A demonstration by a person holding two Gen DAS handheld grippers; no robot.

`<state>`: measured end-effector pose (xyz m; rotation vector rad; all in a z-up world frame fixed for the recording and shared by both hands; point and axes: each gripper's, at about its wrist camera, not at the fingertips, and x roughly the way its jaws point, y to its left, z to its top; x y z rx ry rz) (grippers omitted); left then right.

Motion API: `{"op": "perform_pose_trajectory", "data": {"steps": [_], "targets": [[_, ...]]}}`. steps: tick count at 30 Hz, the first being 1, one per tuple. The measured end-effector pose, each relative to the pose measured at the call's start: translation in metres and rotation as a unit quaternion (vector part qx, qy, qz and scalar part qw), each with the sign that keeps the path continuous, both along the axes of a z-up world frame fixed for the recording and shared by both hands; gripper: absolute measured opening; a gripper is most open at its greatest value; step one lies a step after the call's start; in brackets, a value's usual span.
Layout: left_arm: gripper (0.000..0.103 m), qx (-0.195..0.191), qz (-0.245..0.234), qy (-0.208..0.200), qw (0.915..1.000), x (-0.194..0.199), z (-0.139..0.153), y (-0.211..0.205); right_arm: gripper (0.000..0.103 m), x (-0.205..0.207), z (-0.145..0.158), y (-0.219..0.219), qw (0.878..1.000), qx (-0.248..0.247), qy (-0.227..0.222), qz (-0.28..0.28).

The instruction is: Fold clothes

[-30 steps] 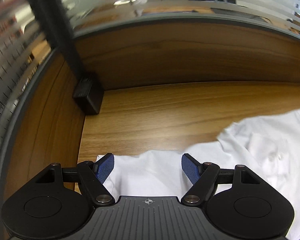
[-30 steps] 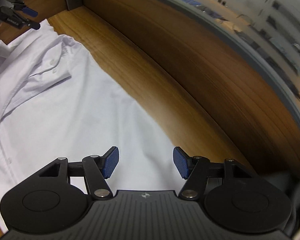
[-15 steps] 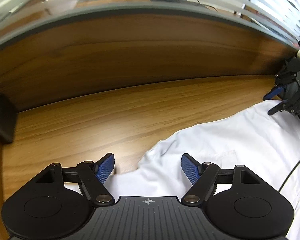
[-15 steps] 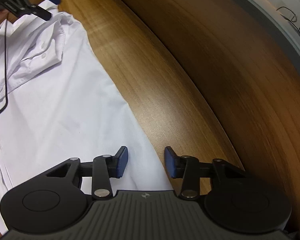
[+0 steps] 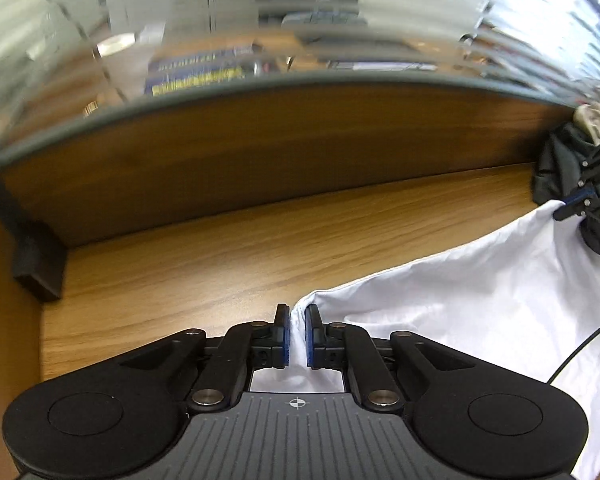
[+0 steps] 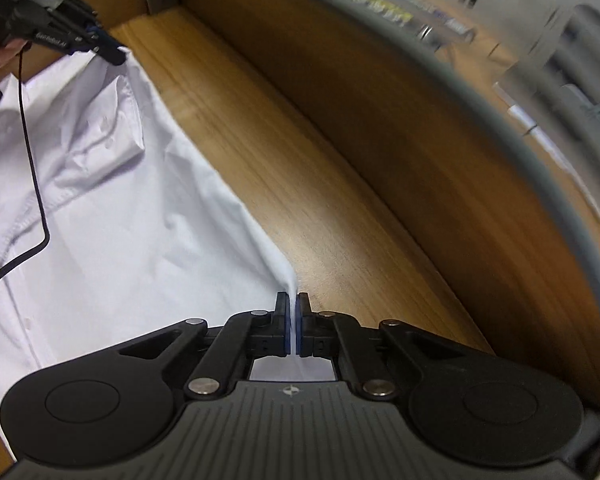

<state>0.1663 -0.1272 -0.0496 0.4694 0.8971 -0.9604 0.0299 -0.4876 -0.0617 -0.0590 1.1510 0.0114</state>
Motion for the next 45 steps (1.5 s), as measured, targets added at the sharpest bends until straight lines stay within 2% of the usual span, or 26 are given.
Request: {"op": "perform_pose_trajectory", "data": {"steps": [4, 9, 13, 18, 24, 28, 29, 30, 31, 32, 33, 34, 36, 38, 40, 45], "targets": [[0.008, -0.008, -0.011, -0.027, 0.9995, -0.039, 0.028, 0.031, 0.002, -0.033, 0.026, 0.031, 0.999, -0.028, -0.034, -0.014], [0.008, 0.008, -0.033, -0.046, 0.9984, -0.09, 0.042, 0.058, 0.002, -0.077, 0.037, 0.086, 0.996, -0.07, -0.057, -0.025], [0.008, 0.03, -0.046, -0.039, 0.9978, -0.117, 0.027, 0.088, 0.002, -0.109, 0.024, 0.13, 0.994, -0.086, -0.06, -0.036], [0.008, 0.068, -0.056, -0.019, 0.9959, -0.144, -0.012, 0.105, 0.002, -0.131, -0.02, 0.181, 0.993, -0.103, -0.037, -0.038], [0.006, 0.109, -0.059, -0.008, 0.9923, -0.156, -0.053, 0.11, 0.002, -0.13, -0.073, 0.203, 0.989, -0.143, -0.012, -0.047], [0.007, 0.098, -0.042, -0.001, 0.9943, -0.156, -0.061, 0.117, 0.004, -0.131, -0.075, 0.202, 0.988, -0.138, -0.015, -0.067], [0.007, 0.093, -0.035, 0.004, 0.9951, -0.155, -0.058, 0.119, 0.008, -0.133, -0.072, 0.201, 0.989, -0.129, -0.015, -0.073], [0.007, 0.085, -0.027, 0.009, 0.996, -0.155, -0.055, 0.122, 0.017, -0.135, -0.07, 0.2, 0.989, -0.121, -0.014, -0.079], [0.009, 0.069, -0.021, 0.014, 0.9973, -0.156, -0.048, 0.127, 0.02, -0.136, -0.067, 0.199, 0.99, -0.112, -0.014, -0.085], [0.01, 0.049, -0.016, 0.016, 0.9985, -0.156, -0.039, 0.131, 0.031, -0.139, -0.062, 0.198, 0.99, -0.104, -0.017, -0.095], [0.011, 0.031, -0.01, 0.014, 0.9994, -0.157, -0.03, 0.136, 0.037, -0.142, -0.056, 0.197, 0.989, -0.097, -0.02, -0.107], [0.016, 0.014, -0.003, 0.012, 0.9998, -0.158, -0.021, 0.14, 0.039, -0.147, -0.048, 0.196, 0.988, -0.091, -0.027, -0.121], [0.02, -0.013, 0.012, 0.006, 0.9998, -0.158, -0.006, 0.143, 0.057, -0.158, -0.03, 0.191, 0.984, -0.082, -0.044, -0.153], [0.027, -0.034, 0.032, 0.005, 0.9989, -0.153, 0.001, 0.141, 0.064, -0.165, -0.014, 0.183, 0.978, -0.07, -0.066, -0.187], [0.035, -0.047, 0.054, 0.009, 0.9974, -0.145, -0.001, 0.134, 0.068, -0.165, -0.008, 0.169, 0.97, -0.052, -0.083, -0.221], [0.036, -0.045, 0.102, 0.027, 0.9934, -0.129, -0.024, 0.111, 0.069, -0.158, -0.038, 0.139, 0.955, -0.011, -0.071, -0.288]]}}
